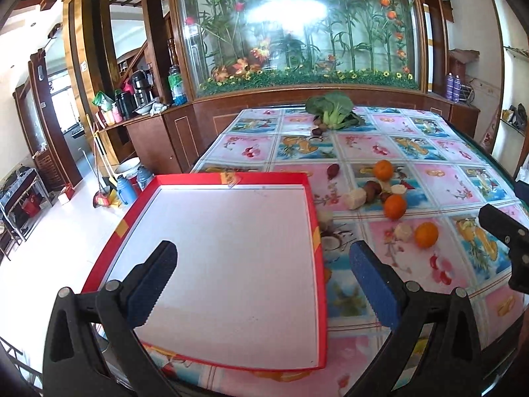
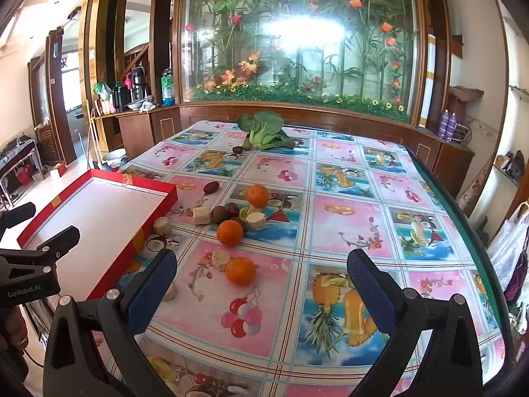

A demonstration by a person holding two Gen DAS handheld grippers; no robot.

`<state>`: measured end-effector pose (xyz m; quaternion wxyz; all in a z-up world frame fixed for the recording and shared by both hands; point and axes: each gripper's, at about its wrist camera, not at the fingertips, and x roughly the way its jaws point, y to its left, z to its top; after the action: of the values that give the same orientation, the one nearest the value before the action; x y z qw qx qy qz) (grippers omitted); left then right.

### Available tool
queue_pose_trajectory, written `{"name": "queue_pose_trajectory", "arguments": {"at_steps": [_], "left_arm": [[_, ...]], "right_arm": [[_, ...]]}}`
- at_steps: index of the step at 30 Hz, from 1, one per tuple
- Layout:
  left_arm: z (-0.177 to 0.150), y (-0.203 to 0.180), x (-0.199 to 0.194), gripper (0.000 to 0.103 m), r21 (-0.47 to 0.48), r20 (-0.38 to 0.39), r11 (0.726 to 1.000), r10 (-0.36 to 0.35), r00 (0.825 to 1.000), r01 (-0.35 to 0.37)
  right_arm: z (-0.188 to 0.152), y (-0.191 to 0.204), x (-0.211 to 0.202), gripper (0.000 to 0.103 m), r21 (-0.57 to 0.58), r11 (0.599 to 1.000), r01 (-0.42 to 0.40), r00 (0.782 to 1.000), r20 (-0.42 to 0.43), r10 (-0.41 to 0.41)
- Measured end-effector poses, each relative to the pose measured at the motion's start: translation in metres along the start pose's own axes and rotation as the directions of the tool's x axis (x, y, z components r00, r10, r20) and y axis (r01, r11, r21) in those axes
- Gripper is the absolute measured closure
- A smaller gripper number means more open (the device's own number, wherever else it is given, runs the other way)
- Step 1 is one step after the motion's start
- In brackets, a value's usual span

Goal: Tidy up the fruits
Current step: 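Move both tools over the fruit pile beside the red-rimmed tray, then close the right gripper on an orange while the left gripper grasps another orange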

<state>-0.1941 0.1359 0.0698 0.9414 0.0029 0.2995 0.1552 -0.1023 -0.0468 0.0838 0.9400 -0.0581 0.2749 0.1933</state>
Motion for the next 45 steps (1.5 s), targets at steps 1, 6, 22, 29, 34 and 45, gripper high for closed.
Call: {"name": "queue_pose_trajectory", "arguments": {"at_steps": [1, 6, 22, 29, 34, 45], "left_arm": [[-0.001, 0.002, 0.000, 0.000, -0.003, 0.000, 1.000, 0.000, 1.000, 0.000], [-0.002, 0.006, -0.005, 0.000, 0.006, 0.008, 1.000, 0.003, 1.000, -0.003], [0.003, -0.004, 0.006, 0.000, 0.030, -0.021, 0.999, -0.018, 1.000, 0.019], [0.012, -0.005, 0.017, 0.000, 0.050, -0.025, 0.999, -0.020, 0.999, 0.021], [0.029, -0.002, 0.023, 0.000, 0.071, -0.013, 0.998, 0.001, 1.000, 0.000], [0.080, -0.019, 0.056, 0.000, 0.108, -0.042, 0.993, -0.035, 0.999, 0.039]], "right_arm": [[0.000, 0.000, 0.001, 0.001, 0.000, 1.000, 0.000, 1.000, -0.001, 0.000], [-0.001, -0.001, 0.001, 0.001, 0.011, 1.000, -0.011, 1.000, -0.004, 0.011], [0.009, -0.006, 0.037, 0.001, 0.045, 0.996, -0.072, 0.994, -0.073, 0.075], [0.021, 0.001, 0.099, 0.012, 0.032, 0.992, -0.122, 0.973, -0.195, 0.126], [0.020, 0.003, 0.146, 0.036, 0.106, 0.977, -0.184, 0.921, -0.329, 0.209], [0.023, -0.042, 0.139, 0.071, 0.271, 0.918, -0.291, 0.885, -0.289, 0.366]]}}
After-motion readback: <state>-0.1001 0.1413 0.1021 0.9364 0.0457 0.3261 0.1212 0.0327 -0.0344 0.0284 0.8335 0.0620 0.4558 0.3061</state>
